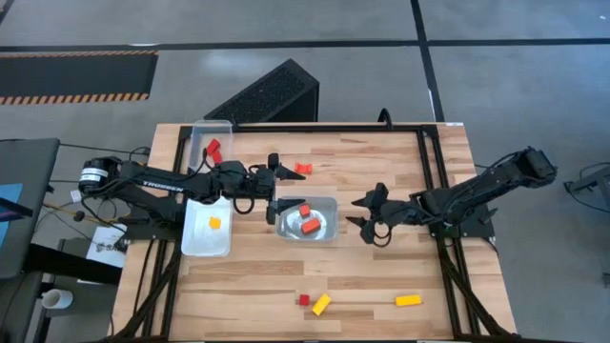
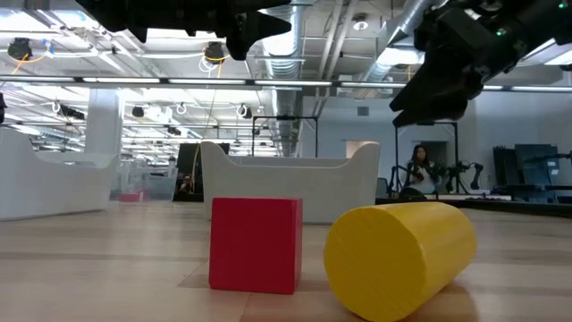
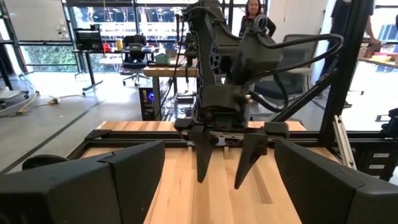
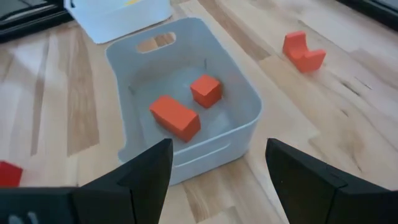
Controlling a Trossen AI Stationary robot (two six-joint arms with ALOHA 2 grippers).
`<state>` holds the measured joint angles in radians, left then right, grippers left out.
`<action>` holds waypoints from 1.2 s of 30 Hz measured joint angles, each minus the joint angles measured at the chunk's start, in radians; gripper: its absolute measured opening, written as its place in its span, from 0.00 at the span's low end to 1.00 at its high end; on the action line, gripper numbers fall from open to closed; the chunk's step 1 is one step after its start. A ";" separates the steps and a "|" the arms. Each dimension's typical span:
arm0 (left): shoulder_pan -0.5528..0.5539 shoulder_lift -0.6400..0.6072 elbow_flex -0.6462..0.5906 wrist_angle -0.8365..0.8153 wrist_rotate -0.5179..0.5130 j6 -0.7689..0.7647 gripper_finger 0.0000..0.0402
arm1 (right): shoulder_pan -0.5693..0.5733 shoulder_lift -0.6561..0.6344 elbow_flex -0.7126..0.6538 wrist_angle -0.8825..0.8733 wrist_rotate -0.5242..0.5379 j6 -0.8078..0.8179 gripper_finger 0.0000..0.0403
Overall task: Sort & place blocks by color
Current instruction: Put the right yellow wooden block into the white bin
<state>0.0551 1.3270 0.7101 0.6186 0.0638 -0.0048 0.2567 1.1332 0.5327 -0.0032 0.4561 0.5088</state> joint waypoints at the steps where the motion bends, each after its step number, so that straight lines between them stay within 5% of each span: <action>1: 0.000 0.000 0.000 0.000 0.000 0.000 0.73 | -0.008 0.000 0.000 -0.001 -0.005 0.003 0.70; 23: 0.000 0.001 -0.001 -0.049 -0.098 -0.031 0.73 | -0.037 0.008 0.001 0.011 -0.014 -0.001 0.70; 31: 0.000 0.001 -0.001 -0.077 -0.098 -0.048 0.73 | -0.026 -0.036 0.046 -0.076 -0.190 -0.019 0.70; 36: 0.000 0.001 -0.001 -0.085 -0.088 -0.082 0.73 | 0.004 -0.056 0.123 -0.235 -0.200 -0.011 0.70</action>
<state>0.0547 1.3277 0.7094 0.5335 -0.0246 -0.0872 0.2603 1.0771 0.6554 -0.2382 0.2562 0.4976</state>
